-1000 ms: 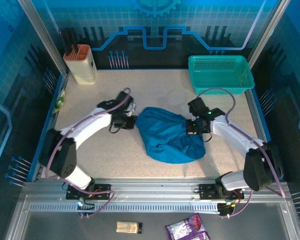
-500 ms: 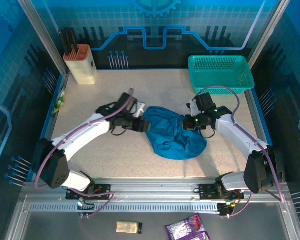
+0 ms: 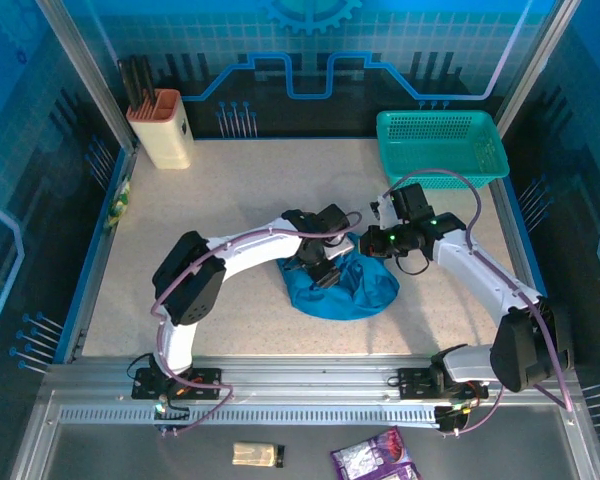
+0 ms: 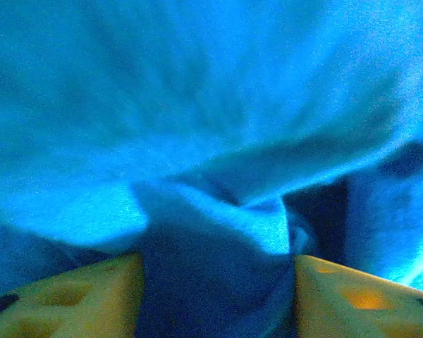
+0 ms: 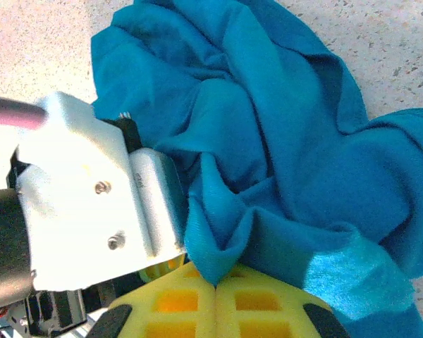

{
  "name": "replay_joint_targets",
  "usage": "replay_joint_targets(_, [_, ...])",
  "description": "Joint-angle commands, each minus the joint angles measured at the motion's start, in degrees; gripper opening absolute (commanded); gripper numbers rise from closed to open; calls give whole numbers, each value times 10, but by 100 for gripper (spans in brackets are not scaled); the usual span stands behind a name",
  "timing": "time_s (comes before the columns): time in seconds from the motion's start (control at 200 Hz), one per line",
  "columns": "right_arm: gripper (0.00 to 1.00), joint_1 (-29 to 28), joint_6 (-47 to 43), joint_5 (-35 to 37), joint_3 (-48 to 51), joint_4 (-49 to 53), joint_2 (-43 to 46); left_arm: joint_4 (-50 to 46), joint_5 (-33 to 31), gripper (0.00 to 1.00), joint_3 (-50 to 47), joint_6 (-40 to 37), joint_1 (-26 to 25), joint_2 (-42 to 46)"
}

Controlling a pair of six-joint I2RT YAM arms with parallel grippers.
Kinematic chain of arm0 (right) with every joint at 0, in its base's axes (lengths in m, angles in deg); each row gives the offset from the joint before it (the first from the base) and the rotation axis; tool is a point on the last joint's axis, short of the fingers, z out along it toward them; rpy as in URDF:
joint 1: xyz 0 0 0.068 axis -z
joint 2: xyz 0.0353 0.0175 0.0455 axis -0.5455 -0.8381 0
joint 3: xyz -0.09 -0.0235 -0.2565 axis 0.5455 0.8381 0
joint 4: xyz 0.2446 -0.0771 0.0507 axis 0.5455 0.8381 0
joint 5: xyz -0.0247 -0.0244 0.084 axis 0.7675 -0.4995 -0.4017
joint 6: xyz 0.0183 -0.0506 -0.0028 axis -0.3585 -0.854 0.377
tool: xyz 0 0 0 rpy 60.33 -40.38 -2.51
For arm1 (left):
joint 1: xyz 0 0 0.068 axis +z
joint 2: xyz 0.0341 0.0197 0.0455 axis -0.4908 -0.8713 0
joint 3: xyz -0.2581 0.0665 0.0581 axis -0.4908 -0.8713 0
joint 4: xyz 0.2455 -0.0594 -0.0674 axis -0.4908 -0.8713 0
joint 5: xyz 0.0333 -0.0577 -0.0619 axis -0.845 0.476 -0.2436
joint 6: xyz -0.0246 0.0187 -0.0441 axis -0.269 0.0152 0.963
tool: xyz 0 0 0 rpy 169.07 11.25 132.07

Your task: Fold the inside-out t-shirt

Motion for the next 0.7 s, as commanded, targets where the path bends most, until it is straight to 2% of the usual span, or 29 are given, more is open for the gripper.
replay_joint_targets(0.0, [0, 1, 4, 18, 1, 8, 16, -54, -32, 39, 6, -50, 6, -1])
replay_joint_targets(0.05, [0, 4, 2, 27, -1, 12, 15, -49, -36, 26, -7, -47, 12, 9])
replay_joint_targets(0.11, [0, 8, -3, 42, -7, 20, 12, -40, -32, 17, -25, -38, 23, 31])
replay_joint_targets(0.24, [0, 17, -15, 70, -24, 40, 3, 2, 19, 6, -79, -3, 59, 120])
replay_joint_targets(0.4, [0, 40, -32, 90, -45, 55, -23, 86, 152, 3, -176, 79, 143, 266])
replay_joint_targets(0.52, [0, 50, -44, 112, -57, 57, -57, 130, 229, 3, -247, 142, 209, 336])
replay_joint_targets(0.695, [2, 45, -41, 164, -86, 73, -114, 153, 249, 2, -312, 226, 270, 370])
